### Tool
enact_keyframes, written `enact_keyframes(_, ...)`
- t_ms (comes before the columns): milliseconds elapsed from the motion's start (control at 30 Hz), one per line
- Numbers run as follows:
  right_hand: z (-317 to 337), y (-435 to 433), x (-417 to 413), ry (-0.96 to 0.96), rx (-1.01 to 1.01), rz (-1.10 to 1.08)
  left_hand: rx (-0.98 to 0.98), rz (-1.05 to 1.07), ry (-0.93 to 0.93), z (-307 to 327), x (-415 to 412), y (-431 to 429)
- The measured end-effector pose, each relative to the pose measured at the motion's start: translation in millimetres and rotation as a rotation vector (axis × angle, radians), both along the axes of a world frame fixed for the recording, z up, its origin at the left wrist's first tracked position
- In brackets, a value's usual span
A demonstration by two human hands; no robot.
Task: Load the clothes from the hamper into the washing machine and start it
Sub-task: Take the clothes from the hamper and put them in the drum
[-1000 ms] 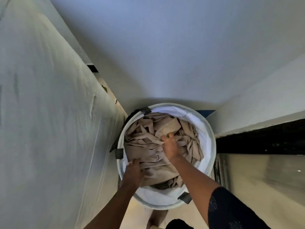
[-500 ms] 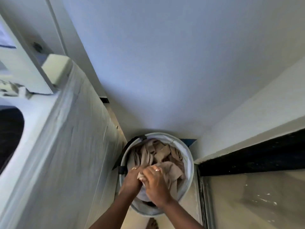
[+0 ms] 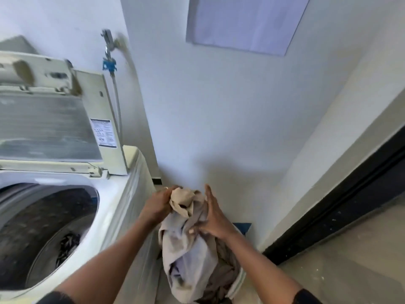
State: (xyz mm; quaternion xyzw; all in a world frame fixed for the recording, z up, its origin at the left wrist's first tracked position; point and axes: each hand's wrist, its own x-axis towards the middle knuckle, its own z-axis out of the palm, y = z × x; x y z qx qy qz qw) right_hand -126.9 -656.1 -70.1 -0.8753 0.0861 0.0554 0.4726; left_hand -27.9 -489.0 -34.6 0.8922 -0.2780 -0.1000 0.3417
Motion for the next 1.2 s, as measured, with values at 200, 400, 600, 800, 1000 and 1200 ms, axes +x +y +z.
enact_keyframes(200, 87, -31, 26, 0.295, -0.305, 0.133, -0.137, 0.406, 0.018, 63, 0, 11)
enact_keyframes(400, 202, -28, 45, -0.060, 0.243, -0.392, -0.361, 0.430, 0.230, 104, -2, 13)
enact_keyframes(600, 263, 18, 50, -0.129, 0.603, -0.401, -0.532, -0.028, 0.425, 146, -56, -31)
enact_keyframes(800, 268, 25, 34, -0.219, 0.338, -0.025, -0.405, 0.288, 0.241, 130, -49, -36)
enact_keyframes(1000, 197, -44, 23, -0.226, 0.023, -0.369, -0.572, 0.400, 0.115, 153, -42, -19)
enact_keyframes(1200, 104, -33, -9, 0.556, -0.135, -0.045, -0.618, 0.439, -0.067, 198, -35, -30)
